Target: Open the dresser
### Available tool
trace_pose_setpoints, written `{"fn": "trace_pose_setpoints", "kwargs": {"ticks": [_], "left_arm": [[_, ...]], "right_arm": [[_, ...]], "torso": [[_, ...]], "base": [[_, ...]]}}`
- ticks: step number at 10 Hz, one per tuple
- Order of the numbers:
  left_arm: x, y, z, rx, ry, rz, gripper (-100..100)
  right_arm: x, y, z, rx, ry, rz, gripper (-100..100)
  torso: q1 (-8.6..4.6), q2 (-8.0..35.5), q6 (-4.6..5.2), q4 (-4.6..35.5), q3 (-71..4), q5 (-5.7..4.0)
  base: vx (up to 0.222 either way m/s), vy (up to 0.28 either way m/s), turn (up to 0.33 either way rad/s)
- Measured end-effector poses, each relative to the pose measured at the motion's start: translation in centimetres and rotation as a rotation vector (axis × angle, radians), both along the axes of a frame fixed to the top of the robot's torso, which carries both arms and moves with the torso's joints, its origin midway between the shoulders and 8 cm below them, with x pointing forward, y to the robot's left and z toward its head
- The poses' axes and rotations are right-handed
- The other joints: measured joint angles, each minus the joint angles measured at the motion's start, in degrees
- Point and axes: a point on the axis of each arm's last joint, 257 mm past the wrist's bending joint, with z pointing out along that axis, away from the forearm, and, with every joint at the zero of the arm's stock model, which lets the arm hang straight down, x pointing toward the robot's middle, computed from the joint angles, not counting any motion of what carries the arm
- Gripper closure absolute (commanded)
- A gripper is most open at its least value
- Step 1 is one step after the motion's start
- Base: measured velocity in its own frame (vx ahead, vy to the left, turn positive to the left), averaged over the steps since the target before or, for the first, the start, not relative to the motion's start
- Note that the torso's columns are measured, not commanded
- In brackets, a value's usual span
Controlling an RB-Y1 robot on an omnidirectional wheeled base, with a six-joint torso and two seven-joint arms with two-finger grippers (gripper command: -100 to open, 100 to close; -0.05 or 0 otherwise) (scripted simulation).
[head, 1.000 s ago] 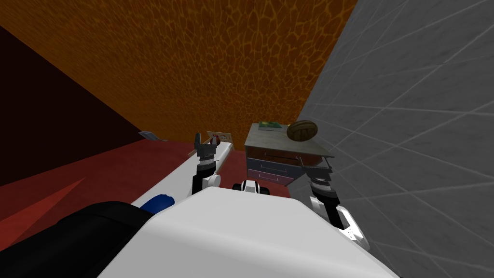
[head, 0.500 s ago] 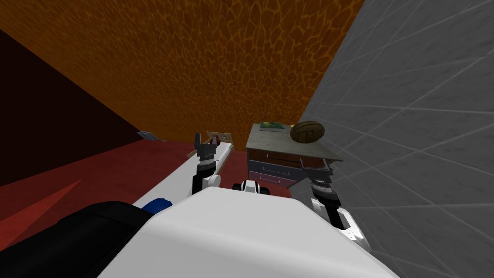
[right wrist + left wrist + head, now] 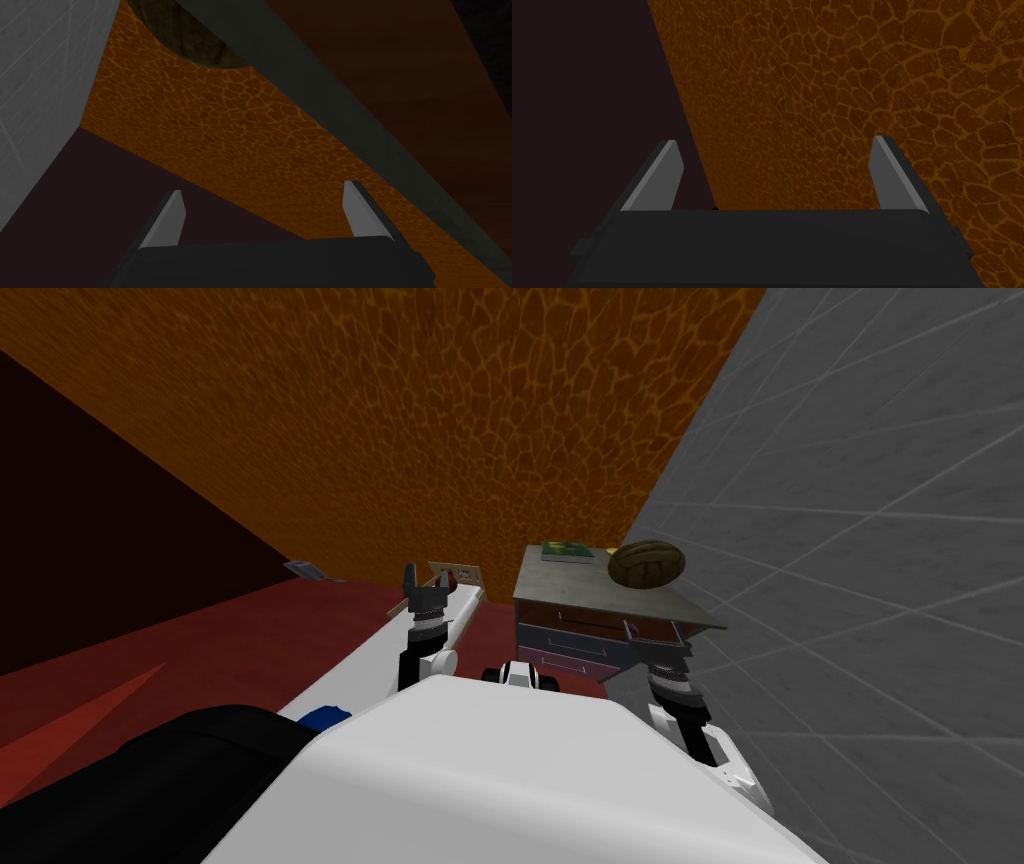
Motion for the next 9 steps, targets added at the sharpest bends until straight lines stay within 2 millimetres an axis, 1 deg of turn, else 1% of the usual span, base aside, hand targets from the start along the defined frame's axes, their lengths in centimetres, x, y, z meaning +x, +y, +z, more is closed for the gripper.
{"fn": "trace_pose_setpoints", "kwargs": {"ticks": [4, 6, 7, 9], "left_arm": [[0.0, 0.0, 0.0, 0.0, 0.0, 0.0, 0], [0.0, 0.0, 0.0, 0.0, 0.0, 0.0, 0], [0.0, 0.0, 0.0, 0.0, 0.0, 0.0, 0], [0.0, 0.0, 0.0, 0.0, 0.0, 0.0, 0]], "right_arm": [[-0.2, -0.5, -1.0, -0.095, -0.005, -0.07, -100], [-0.4, -0.9, -1.9, -0.143, -0.003, -0.109, -100], [-0.4, -0.9, -2.0, -0.163, -0.006, -0.123, -100], [-0.5, -1.1, -2.8, -0.207, -0.003, -0.161, -100]], "torso": [[-0.08, 0.06, 0.0, 0.02, 0.03, -0.02], [-0.02, 0.01, 0.0, 0.0, 0.0, 0.0], [-0.1, 0.07, 0.0, 0.02, 0.04, -0.02], [-0.01, -0.01, 0.0, 0.0, 0.0, 0.0]], "base": [[0.04, 0.036, 0.003], [0.03, 0.029, 0.001], [0.029, 0.026, 0.01], [0.03, 0.029, 0.001]]}}
